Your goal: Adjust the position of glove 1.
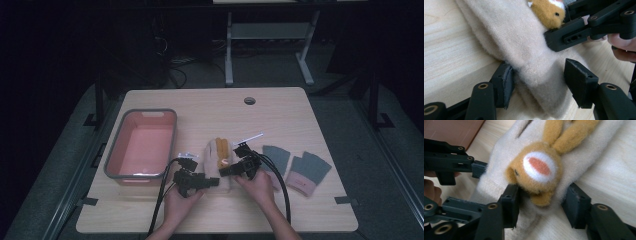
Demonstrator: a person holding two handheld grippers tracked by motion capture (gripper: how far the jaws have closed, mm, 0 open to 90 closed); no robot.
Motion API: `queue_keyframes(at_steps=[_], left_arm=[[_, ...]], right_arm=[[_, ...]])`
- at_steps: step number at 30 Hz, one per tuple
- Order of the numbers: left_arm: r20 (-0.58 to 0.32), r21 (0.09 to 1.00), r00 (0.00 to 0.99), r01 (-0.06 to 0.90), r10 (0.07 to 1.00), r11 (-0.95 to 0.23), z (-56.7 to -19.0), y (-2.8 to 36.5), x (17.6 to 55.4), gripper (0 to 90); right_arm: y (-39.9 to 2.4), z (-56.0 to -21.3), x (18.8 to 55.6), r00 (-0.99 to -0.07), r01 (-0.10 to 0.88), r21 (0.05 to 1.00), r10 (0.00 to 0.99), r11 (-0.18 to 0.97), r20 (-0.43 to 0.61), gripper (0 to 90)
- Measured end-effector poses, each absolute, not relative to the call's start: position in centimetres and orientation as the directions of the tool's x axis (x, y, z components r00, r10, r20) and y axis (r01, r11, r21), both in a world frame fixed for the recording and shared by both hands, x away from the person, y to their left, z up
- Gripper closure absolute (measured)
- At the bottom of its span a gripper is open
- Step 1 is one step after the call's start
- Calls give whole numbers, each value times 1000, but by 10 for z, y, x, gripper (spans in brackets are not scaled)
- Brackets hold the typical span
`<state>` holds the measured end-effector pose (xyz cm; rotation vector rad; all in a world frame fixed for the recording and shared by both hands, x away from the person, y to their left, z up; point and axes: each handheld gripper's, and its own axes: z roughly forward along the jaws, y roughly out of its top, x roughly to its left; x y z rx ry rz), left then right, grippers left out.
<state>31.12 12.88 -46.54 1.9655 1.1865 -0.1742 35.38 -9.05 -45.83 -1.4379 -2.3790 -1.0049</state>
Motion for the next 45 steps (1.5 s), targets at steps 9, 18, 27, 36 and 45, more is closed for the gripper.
queue_keyframes(at_steps=[9, 18, 27, 36, 45], left_arm=[[-525, 548, 540, 806, 658, -223, -468, 131, 319, 536], [-554, 544, 524, 816, 647, -196, -468, 132, 322, 619], [-564, 554, 526, 813, 637, -180, -466, 132, 323, 655], [-576, 551, 521, 817, 629, -172, -466, 133, 324, 672], [-582, 560, 527, 812, 620, -164, -463, 133, 324, 681]], right_arm=[[-91, -463, 356, -491, 856, 441, 692, 270, 530, 627], [-93, -465, 355, -492, 855, 454, 668, 251, 558, 714], [-98, -461, 353, -505, 846, 473, 656, 246, 562, 770], [-99, -459, 353, -510, 843, 479, 651, 246, 563, 791], [-102, -455, 351, -510, 842, 484, 644, 239, 570, 804]])
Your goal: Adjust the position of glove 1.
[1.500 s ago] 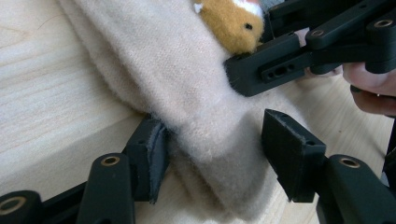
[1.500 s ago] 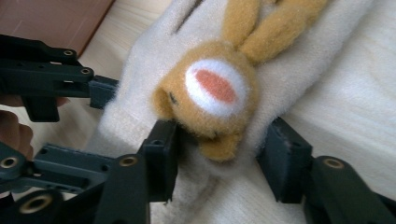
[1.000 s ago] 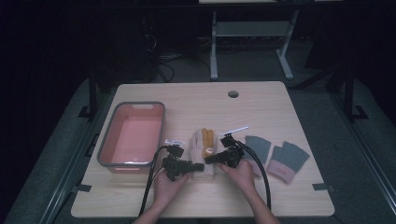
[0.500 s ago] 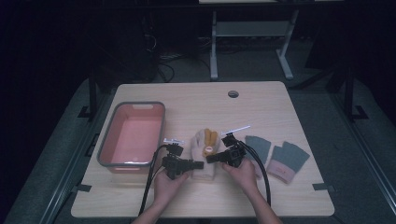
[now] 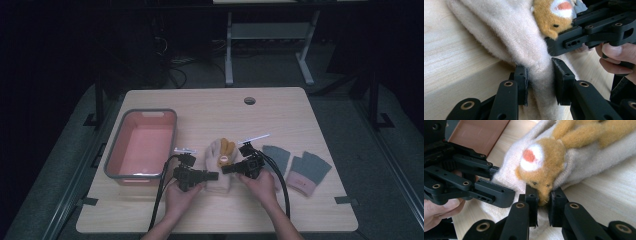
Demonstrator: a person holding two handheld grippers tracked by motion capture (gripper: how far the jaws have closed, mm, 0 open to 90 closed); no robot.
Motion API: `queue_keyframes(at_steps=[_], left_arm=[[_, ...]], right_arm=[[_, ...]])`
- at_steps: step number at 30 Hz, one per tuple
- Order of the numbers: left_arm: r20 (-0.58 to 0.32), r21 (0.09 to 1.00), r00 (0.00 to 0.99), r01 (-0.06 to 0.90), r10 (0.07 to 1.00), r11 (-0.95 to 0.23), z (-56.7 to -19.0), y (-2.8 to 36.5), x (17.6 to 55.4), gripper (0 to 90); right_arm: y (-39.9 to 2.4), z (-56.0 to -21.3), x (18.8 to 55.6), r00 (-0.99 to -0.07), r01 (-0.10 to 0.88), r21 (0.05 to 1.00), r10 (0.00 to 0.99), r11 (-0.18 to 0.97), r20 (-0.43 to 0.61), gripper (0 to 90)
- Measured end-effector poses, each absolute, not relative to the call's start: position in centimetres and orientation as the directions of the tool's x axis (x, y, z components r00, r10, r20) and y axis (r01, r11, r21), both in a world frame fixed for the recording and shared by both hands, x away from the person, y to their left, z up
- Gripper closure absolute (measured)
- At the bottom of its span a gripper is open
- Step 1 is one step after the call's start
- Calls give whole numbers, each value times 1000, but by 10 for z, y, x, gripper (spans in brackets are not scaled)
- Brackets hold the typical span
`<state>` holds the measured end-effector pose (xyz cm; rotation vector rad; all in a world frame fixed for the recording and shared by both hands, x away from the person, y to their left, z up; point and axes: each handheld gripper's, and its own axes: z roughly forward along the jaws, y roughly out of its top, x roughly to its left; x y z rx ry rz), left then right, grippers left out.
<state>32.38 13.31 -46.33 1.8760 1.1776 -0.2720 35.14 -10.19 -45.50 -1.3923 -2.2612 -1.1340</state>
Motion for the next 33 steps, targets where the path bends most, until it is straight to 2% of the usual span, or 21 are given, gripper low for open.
queue_keyframes(at_steps=[10, 16, 20, 24, 33], left_arm=[[-580, 563, 528, 810, 620, -163, -462, 132, 323, 683], [-575, 549, 517, 818, 634, -170, -465, 133, 324, 683], [-572, 548, 515, 819, 638, -169, -467, 133, 324, 681], [-580, 539, 507, 826, 638, -167, -469, 134, 325, 678], [-603, 527, 495, 836, 626, -154, -470, 136, 328, 688]], right_arm=[[-103, -450, 350, -510, 843, 485, 638, 235, 577, 810], [-105, -456, 353, -464, 868, 442, 691, 229, 555, 579], [-108, -461, 355, -409, 897, 397, 703, 193, 582, 509], [-107, -462, 356, -380, 912, 372, 702, 174, 602, 543], [-101, -465, 355, -431, 885, 427, 675, 186, 599, 785]])
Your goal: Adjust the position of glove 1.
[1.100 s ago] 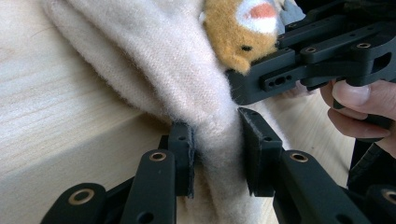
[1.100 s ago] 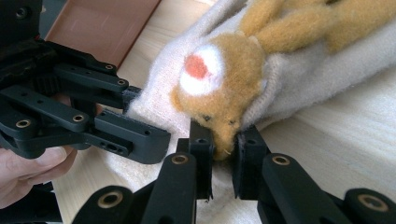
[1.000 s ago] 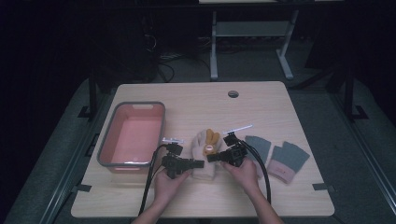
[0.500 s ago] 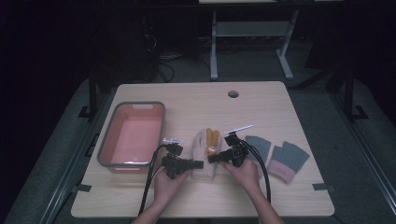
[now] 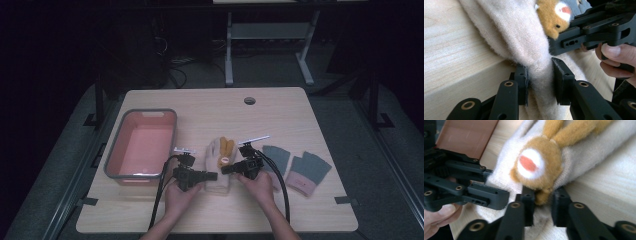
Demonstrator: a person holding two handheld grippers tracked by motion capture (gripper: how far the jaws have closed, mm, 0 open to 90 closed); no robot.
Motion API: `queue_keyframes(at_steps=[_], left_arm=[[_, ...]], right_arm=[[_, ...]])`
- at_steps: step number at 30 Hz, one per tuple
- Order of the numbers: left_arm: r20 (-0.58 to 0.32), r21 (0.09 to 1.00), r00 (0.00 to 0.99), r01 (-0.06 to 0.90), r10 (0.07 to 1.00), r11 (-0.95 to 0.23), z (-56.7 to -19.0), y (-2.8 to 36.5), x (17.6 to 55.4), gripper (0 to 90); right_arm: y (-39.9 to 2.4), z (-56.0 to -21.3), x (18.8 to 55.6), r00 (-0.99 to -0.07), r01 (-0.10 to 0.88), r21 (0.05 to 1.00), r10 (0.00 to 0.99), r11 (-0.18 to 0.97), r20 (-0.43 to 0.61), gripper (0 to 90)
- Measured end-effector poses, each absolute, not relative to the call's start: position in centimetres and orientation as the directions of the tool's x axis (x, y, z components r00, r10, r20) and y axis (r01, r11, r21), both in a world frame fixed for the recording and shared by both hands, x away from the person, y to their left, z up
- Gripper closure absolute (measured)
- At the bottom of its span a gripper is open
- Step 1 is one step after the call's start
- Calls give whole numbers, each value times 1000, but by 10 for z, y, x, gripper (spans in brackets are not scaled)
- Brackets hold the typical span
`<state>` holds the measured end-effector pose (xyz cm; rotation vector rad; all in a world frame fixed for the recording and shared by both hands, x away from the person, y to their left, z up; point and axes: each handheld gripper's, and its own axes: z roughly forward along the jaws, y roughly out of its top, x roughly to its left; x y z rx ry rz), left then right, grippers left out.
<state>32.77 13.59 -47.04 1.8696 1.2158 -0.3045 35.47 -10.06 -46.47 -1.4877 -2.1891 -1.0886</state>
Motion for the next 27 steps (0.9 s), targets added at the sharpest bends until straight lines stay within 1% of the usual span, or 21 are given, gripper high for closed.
queue_keyframes(at_steps=[1, 10, 27], left_arm=[[-604, 529, 496, 835, 624, -152, -470, 136, 328, 689], [-633, 531, 482, 840, 606, -113, -465, 138, 327, 689], [-622, 572, 524, 811, 582, -118, -440, 135, 329, 688]], right_arm=[[-101, -464, 355, -447, 875, 443, 671, 193, 591, 793], [-104, -457, 354, -464, 865, 465, 653, 188, 599, 811], [-112, -430, 352, -487, 844, 508, 642, 171, 592, 812]])
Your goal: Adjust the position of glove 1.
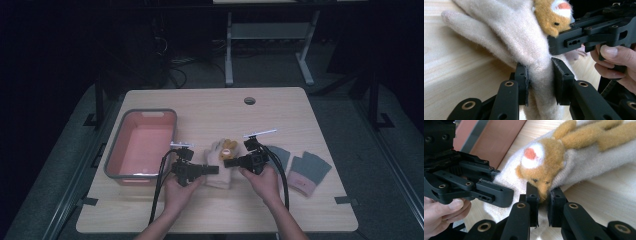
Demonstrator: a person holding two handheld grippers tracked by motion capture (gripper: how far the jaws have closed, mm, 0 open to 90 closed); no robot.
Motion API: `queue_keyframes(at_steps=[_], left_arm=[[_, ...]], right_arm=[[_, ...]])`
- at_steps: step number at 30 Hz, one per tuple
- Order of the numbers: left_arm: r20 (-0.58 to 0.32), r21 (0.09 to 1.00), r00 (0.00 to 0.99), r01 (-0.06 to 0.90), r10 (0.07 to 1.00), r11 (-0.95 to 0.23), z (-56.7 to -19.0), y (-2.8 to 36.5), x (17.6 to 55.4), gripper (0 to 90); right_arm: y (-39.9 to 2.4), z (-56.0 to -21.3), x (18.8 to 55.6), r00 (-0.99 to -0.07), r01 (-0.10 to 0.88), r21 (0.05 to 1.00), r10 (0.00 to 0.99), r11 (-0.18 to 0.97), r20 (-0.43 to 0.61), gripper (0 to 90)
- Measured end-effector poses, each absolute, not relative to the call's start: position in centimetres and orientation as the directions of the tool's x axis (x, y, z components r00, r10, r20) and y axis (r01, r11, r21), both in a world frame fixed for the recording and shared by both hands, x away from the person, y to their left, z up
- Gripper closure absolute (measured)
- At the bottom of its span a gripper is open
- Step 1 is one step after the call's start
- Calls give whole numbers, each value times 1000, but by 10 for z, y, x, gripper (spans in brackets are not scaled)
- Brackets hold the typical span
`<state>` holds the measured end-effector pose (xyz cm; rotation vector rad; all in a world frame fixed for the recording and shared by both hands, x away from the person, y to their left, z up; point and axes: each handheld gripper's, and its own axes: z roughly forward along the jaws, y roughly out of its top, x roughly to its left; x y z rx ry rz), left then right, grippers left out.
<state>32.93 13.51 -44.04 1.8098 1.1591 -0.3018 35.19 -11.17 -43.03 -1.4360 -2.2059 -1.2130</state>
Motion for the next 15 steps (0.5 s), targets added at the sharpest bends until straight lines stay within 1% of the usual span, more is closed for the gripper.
queue_keyframes(at_steps=[11, 15], left_arm=[[-626, 595, 549, 796, 554, -116, -421, 137, 335, 688], [-622, 602, 551, 791, 557, -111, -412, 140, 338, 688]], right_arm=[[-113, -409, 354, -498, 832, 530, 636, 161, 589, 814], [-110, -399, 357, -503, 829, 535, 637, 164, 584, 815]])
